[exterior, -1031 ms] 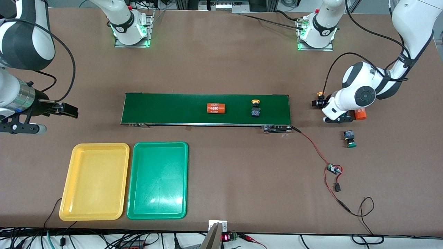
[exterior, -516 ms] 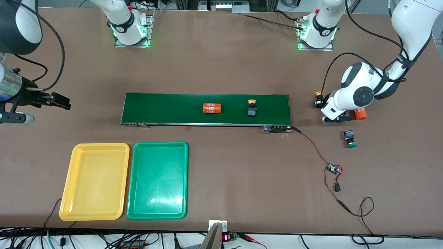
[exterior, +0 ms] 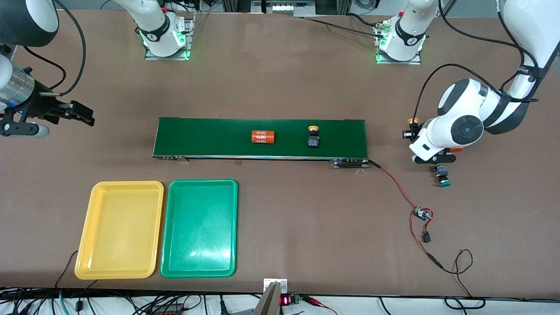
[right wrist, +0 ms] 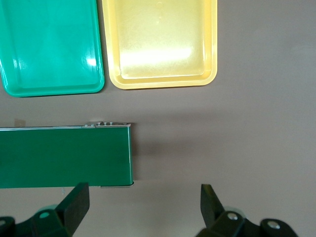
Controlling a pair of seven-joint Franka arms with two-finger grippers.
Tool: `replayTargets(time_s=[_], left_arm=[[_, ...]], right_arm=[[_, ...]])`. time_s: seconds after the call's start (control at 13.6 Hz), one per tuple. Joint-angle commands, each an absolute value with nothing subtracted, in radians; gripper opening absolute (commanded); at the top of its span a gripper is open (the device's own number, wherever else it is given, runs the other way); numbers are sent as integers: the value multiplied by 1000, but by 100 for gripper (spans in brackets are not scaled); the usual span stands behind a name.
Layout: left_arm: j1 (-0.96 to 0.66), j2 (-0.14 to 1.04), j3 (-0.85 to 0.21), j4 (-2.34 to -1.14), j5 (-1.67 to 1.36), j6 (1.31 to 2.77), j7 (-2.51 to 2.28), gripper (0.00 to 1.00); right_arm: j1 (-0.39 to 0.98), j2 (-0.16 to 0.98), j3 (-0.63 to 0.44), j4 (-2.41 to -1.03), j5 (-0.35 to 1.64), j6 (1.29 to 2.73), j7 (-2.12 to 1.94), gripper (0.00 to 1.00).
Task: Sort buttons by color to trays
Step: 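Place the second button on the conveyor and open the left gripper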
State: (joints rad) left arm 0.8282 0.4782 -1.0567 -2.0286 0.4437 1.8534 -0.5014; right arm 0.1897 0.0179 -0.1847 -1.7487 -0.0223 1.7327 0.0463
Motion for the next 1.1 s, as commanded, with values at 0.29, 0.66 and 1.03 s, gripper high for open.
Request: replayTargets(time_s=[0.29, 0.66, 1.03], left_arm=[[613, 629, -1108, -1836, 394, 1822, -668, 18], [459, 683, -1007, -1818, 408, 1951, -713, 19], [328, 683, -902, -1828, 408, 1980, -741, 20]], right_arm=[[193, 9, -179, -1740, -40, 1750, 61, 100], [189, 11, -181, -1740, -40, 1753, 63, 100], [186, 18, -183, -1740, -38, 1756, 66, 100]])
